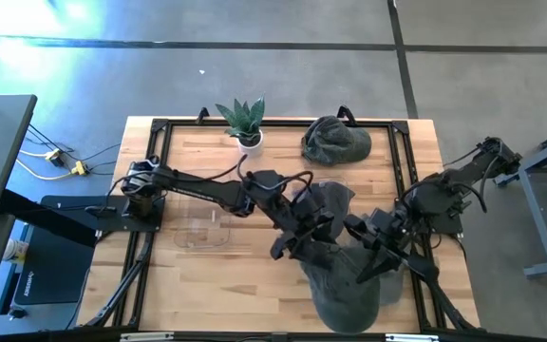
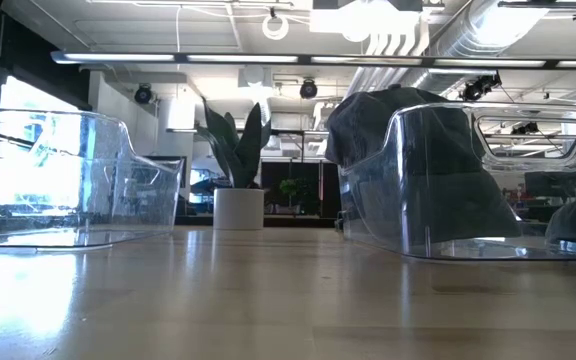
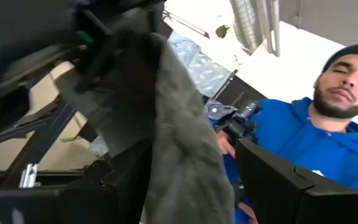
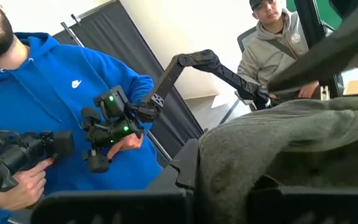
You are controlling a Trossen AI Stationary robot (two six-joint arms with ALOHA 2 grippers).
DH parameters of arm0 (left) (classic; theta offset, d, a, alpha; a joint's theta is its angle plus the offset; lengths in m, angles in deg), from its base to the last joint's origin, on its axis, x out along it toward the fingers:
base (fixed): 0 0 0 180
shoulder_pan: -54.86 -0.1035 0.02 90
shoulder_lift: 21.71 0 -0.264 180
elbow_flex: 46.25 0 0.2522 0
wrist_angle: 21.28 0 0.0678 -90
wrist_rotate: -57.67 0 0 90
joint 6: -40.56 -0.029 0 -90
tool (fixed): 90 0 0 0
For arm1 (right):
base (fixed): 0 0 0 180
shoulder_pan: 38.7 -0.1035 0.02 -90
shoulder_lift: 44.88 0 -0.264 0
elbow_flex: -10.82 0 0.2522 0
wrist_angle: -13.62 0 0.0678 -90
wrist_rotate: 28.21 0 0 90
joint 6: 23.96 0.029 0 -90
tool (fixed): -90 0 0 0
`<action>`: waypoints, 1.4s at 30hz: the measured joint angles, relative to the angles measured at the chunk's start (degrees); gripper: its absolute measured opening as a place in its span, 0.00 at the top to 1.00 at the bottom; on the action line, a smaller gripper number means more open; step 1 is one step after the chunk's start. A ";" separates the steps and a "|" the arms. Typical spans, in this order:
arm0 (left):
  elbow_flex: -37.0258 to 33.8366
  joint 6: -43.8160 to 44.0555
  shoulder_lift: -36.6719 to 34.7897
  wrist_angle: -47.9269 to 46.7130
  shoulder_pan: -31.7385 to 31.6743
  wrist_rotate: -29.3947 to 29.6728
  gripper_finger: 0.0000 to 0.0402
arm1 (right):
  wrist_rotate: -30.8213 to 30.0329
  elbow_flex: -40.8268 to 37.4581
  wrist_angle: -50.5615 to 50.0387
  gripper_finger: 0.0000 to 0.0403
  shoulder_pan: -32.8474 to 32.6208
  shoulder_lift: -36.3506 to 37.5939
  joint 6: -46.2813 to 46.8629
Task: Pick & Place hat
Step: Put the green cap into the left transparent bin
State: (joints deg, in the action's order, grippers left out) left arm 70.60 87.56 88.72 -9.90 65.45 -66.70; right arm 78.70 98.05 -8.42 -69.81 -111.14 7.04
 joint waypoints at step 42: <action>0.05 -6.78 -3.68 -0.01 2.53 -7.01 0.99 | 0.11 -0.04 -3.88 0.66 -0.04 3.08 -0.61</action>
State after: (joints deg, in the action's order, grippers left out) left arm 70.64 80.78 85.04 -9.91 67.98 -73.71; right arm 78.81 98.01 -12.31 -69.85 -108.06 6.43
